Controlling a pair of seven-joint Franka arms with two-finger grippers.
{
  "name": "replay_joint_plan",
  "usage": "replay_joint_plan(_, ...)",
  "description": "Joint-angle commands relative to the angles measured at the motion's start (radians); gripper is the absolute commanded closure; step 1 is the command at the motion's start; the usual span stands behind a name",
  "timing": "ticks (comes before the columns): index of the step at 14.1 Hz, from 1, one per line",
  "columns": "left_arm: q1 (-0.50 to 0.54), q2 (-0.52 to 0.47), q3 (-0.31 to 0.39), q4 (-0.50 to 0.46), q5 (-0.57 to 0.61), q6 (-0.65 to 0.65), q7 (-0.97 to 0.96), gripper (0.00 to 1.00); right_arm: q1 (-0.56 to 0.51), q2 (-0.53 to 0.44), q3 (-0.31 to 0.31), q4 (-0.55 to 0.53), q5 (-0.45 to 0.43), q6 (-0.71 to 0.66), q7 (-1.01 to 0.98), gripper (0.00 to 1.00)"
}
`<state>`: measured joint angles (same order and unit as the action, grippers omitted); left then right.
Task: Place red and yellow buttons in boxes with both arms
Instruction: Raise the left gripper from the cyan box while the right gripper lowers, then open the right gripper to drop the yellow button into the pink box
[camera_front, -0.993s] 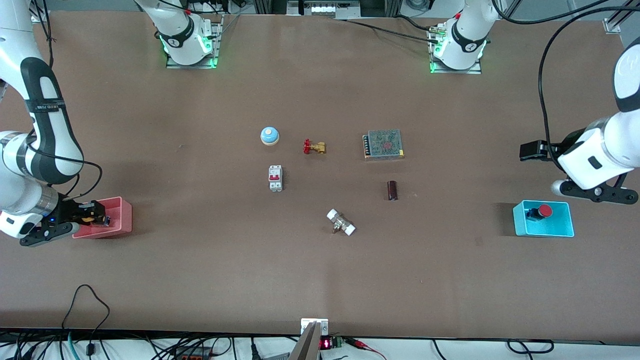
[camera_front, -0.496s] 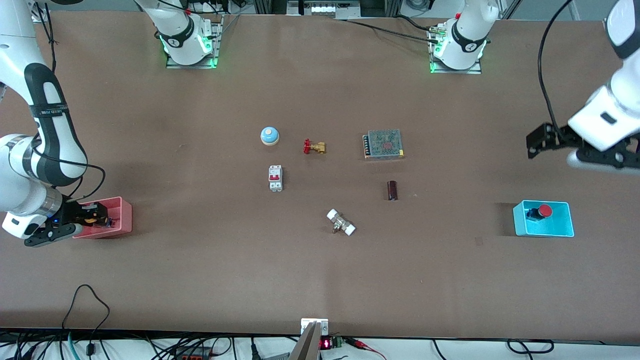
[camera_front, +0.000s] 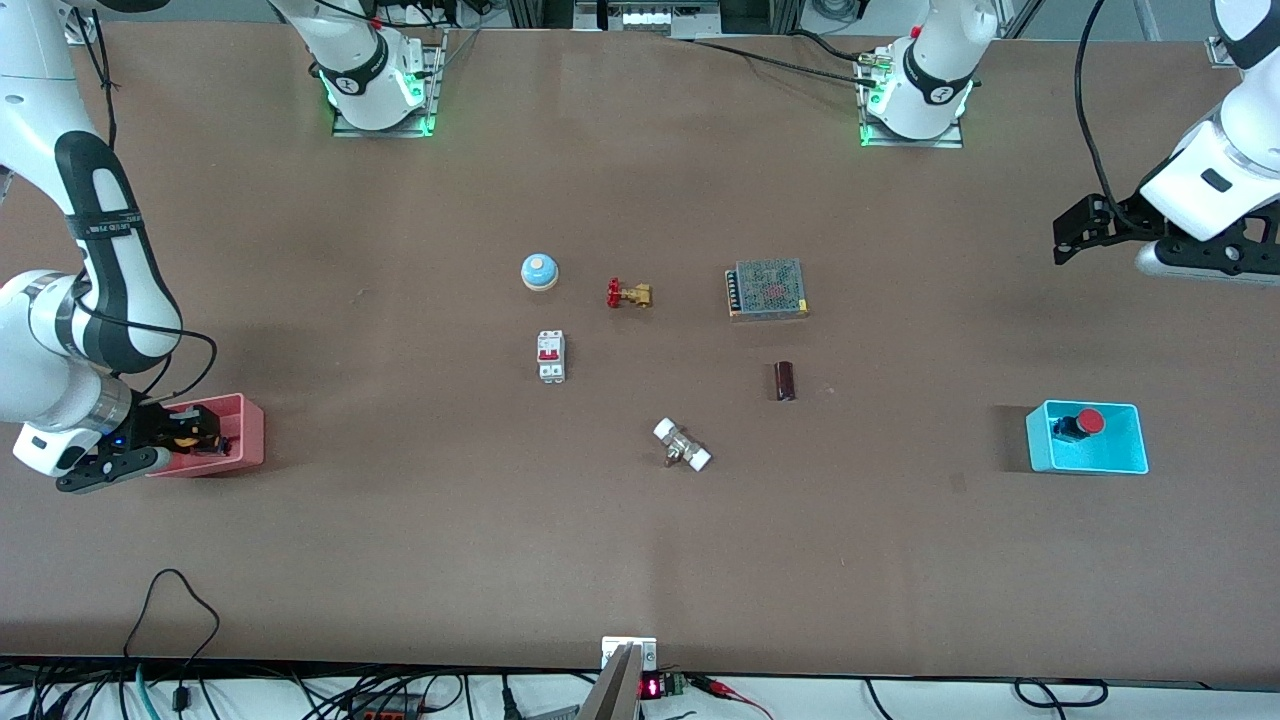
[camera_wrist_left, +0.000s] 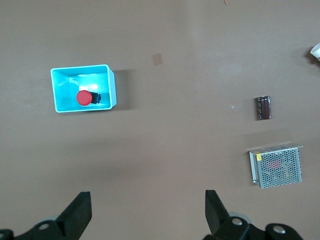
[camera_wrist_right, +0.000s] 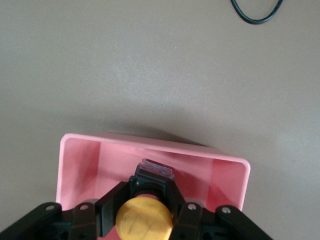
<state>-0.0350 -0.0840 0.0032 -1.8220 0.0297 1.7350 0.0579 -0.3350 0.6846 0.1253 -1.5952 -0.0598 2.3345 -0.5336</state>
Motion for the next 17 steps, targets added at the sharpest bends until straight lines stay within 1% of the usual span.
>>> replay_joint_plan(1, -0.009, -0.007, -0.008, 0.007, -0.016, -0.003, 0.004, 0.0, -0.001, -0.003, 0.0, -0.011, 0.021, 0.014, -0.025, 0.37)
replay_joint_plan(2, -0.013, -0.004, -0.008, 0.01, -0.014, -0.003, 0.003, 0.0, -0.001, -0.003, 0.0, -0.011, 0.021, 0.016, -0.025, 0.25)
replay_joint_plan(5, -0.006, -0.003, -0.006, 0.018, -0.014, -0.003, -0.004, 0.0, 0.002, -0.008, 0.0, -0.009, 0.021, 0.014, -0.014, 0.08)
replay_joint_plan(6, -0.005, -0.003, -0.005, 0.018, -0.014, -0.006, -0.004, 0.0, 0.002, -0.013, 0.0, -0.009, 0.021, 0.009, -0.011, 0.08)
replay_joint_plan(7, -0.005, -0.002, -0.005, 0.021, -0.014, -0.006, -0.004, 0.0, 0.004, -0.014, 0.0, -0.009, 0.021, 0.008, -0.009, 0.03)
replay_joint_plan(8, -0.005, -0.003, -0.006, 0.03, -0.014, -0.009, -0.006, 0.0, 0.004, -0.019, 0.0, -0.009, 0.021, 0.006, -0.011, 0.0)
replay_joint_plan(9, -0.008, -0.003, -0.008, 0.032, -0.014, -0.015, -0.006, 0.0, 0.004, -0.032, 0.002, -0.009, 0.024, 0.0, -0.014, 0.0)
replay_joint_plan(10, -0.011, -0.003, -0.009, 0.032, -0.014, -0.021, -0.007, 0.0, 0.007, -0.065, 0.002, -0.009, 0.034, -0.033, -0.014, 0.0)
replay_joint_plan(11, -0.011, -0.005, -0.009, 0.032, -0.014, -0.025, -0.007, 0.0, 0.013, -0.101, 0.002, -0.008, 0.043, -0.103, -0.012, 0.0)
replay_joint_plan(13, -0.011, -0.005, -0.009, 0.033, -0.014, -0.043, -0.007, 0.0, 0.034, -0.19, 0.002, -0.008, 0.063, -0.225, -0.009, 0.0)
replay_joint_plan(15, -0.014, -0.005, -0.009, 0.035, -0.014, -0.043, -0.007, 0.0, 0.063, -0.288, 0.002, -0.006, 0.061, -0.337, 0.023, 0.0)
replay_joint_plan(17, -0.017, -0.005, -0.011, 0.035, -0.014, -0.043, -0.01, 0.0, 0.106, -0.388, 0.002, -0.006, 0.058, -0.418, 0.064, 0.0)
